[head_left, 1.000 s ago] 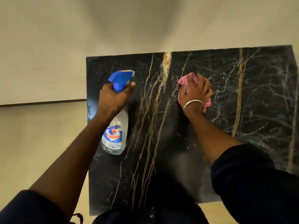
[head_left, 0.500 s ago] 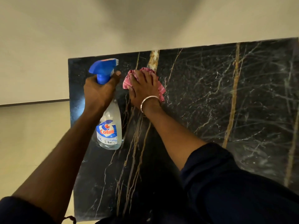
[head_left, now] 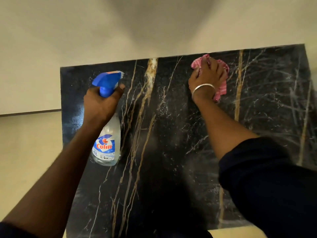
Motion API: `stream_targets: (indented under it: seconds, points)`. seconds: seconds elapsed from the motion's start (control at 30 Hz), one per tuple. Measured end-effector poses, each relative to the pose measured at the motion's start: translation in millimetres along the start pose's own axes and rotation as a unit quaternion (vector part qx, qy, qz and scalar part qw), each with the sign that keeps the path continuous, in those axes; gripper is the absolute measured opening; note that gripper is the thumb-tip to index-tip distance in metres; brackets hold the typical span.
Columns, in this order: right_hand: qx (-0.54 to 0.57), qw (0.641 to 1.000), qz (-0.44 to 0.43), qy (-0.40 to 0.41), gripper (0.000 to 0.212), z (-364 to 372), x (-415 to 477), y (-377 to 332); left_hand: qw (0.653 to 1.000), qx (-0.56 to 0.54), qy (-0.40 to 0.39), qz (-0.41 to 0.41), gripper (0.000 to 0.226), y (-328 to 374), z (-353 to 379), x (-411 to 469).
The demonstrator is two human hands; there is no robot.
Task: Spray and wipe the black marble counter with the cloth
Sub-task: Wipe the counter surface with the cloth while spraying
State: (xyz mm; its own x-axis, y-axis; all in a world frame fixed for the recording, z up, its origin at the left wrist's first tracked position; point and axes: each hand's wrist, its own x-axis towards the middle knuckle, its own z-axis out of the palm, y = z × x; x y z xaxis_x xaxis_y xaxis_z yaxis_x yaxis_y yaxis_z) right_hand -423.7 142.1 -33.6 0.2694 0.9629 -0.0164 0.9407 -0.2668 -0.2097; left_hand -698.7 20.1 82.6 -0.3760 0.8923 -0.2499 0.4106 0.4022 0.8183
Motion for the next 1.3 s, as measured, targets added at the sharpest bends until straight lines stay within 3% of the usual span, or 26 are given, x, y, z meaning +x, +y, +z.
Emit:
stream_targets:
  seconds: [0.1, 0.2, 0.27, 0.47, 0.77, 0.93, 1.17, 1.3]
  points:
    - [-0.010, 0.994, -0.103, -0.034, 0.056, 9.3, -32.8, -62.1, 1.000, -0.002, 0.003, -0.006, 0.051, 0.9, 1.5, 1.3]
    - [-0.021, 0.953, -0.274, -0.126, 0.058, 20.8, -56.8, -140.7, 1.000, 0.002, 0.010, -0.010, 0.048, 2.1, 4.4, 2.1]
    - [-0.029, 0.931, -0.325, -0.164, 0.058, 24.2, -61.2, -171.6, 1.000, -0.002, 0.019, -0.012, 0.046, 1.4, 3.6, 2.2]
    - [-0.021, 0.929, -0.338, -0.151, 0.059, 24.9, -49.6, -153.5, 1.000, -0.009, 0.014, -0.019, 0.046, -2.2, -2.7, -1.6]
    - [0.003, 0.986, -0.156, -0.059, 0.056, 0.0, -8.6, 0.5, 1.000, -0.001, -0.027, 0.011, 0.041, 18.7, 3.2, -20.2]
    - [0.006, 0.996, -0.074, -0.058, 0.056, -1.0, -29.7, 1.4, 0.999, -0.004, -0.032, 0.023, 0.039, 25.5, 2.4, -37.3]
    - [-0.001, 0.954, -0.264, -0.140, 0.058, 16.0, -130.4, -82.7, 0.999, 0.030, -0.017, -0.009, 0.043, 24.4, -1.9, -59.1]
    - [-0.019, 0.937, -0.313, -0.156, 0.057, 13.3, -130.5, -74.3, 0.999, 0.029, -0.020, -0.021, 0.055, 26.1, -3.0, -66.0]
